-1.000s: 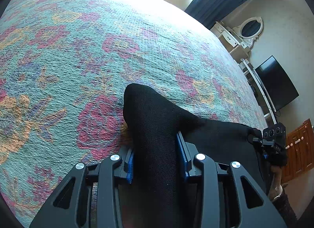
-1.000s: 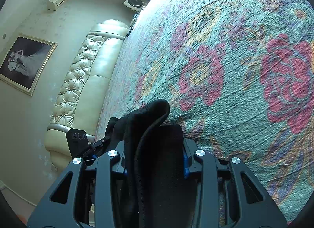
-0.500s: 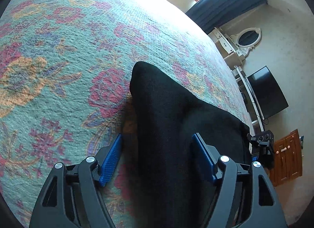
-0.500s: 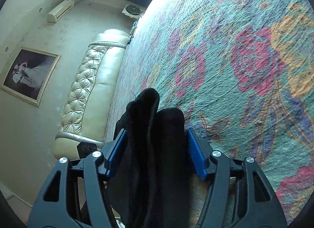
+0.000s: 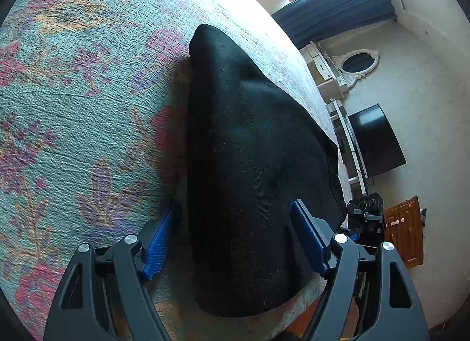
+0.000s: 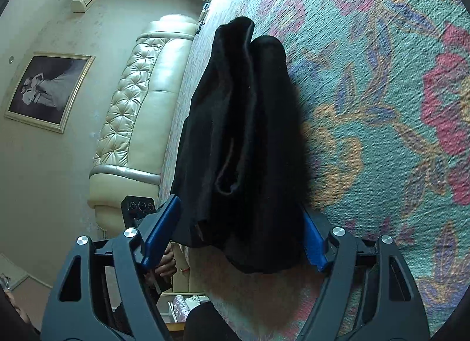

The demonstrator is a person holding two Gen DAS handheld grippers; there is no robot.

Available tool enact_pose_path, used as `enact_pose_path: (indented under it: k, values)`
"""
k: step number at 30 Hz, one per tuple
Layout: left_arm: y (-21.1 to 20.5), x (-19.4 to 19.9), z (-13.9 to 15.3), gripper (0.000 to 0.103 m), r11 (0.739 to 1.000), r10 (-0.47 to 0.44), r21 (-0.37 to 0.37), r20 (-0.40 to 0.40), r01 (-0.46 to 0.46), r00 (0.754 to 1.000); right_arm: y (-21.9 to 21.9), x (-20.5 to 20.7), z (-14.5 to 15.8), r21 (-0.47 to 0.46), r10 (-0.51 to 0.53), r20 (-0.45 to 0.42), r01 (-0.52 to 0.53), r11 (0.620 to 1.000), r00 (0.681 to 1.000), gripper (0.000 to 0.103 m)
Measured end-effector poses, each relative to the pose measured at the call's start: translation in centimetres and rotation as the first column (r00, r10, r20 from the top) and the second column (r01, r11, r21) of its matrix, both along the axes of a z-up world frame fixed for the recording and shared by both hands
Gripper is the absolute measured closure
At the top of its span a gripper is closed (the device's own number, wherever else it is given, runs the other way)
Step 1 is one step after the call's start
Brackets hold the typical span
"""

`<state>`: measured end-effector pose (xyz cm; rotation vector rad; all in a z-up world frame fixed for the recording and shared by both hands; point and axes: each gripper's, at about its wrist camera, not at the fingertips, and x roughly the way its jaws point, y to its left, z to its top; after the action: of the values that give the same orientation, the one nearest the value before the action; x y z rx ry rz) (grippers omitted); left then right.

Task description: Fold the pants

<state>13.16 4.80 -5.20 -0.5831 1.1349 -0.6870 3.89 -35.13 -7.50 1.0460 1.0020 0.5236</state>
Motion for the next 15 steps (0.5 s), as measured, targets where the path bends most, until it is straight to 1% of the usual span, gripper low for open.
enact_pose_path:
  k: [1, 2, 3, 4, 5, 6, 7, 8, 10, 15]
  values:
    - [-0.4, 0.0, 0.1, 0.029, 1.0, -0.002, 0.016, 0.006, 0.002, 1.0, 0.4, 0.0, 0.1, -0.014, 0.004, -0.007, -0.004, 1.0, 1.0, 0.028]
    - [-0.8, 0.2, 0.3, 0.043, 0.999, 0.001, 0.051, 0.017, -0.002, 1.0, 0.7, 0.1, 0.3, -0.045, 0.003, -0.018, -0.004, 0.999, 1.0, 0.038]
    - [-1.3, 0.3, 0.3, 0.048, 0.997, -0.002, 0.071, 0.018, 0.001, 1.0, 1.1, 0.1, 0.2, -0.07, 0.005, -0.035, -0.007, 0.998, 0.999, 0.054]
    - [-1.4, 0.2, 0.4, 0.051, 0.996, 0.012, 0.083, 0.018, -0.013, 1.0, 1.2, 0.0, 0.0, -0.081, -0.002, -0.041, -0.002, 0.997, 0.999, 0.057]
    - [-1.5, 0.0, 0.6, 0.056, 0.996, 0.024, 0.089, 0.02, -0.026, 1.0, 1.3, -0.2, 0.1, -0.08, -0.009, -0.035, 0.007, 0.997, 0.999, 0.062]
    - [-1.6, 0.0, 1.0, 0.058, 0.994, 0.027, 0.102, 0.026, -0.029, 0.999, 1.2, -0.4, 0.2, -0.075, -0.015, -0.029, 0.013, 0.997, 0.999, 0.066]
    - [-2.0, -0.7, 1.4, 0.062, 0.992, 0.024, 0.122, 0.041, -0.029, 0.999, 1.2, -0.7, 0.3, -0.069, -0.021, -0.027, 0.019, 0.997, 0.999, 0.067]
    - [-2.2, -0.8, 1.8, 0.064, 0.989, 0.018, 0.144, 0.054, -0.025, 0.998, 1.2, -0.9, 0.3, -0.061, -0.026, -0.028, 0.025, 0.998, 0.999, 0.068]
    - [-2.6, -1.1, 2.3, 0.065, 0.985, 0.01, 0.172, 0.064, -0.021, 0.998, 1.2, -1.5, 0.4, -0.052, -0.034, -0.034, 0.032, 0.998, 0.999, 0.069]
    - [-2.1, -1.8, 2.2, 0.065, 0.984, 0.015, 0.176, 0.04, -0.022, 0.999, 1.5, -2.7, 0.6, -0.039, -0.022, -0.038, 0.021, 0.999, 0.999, 0.069]
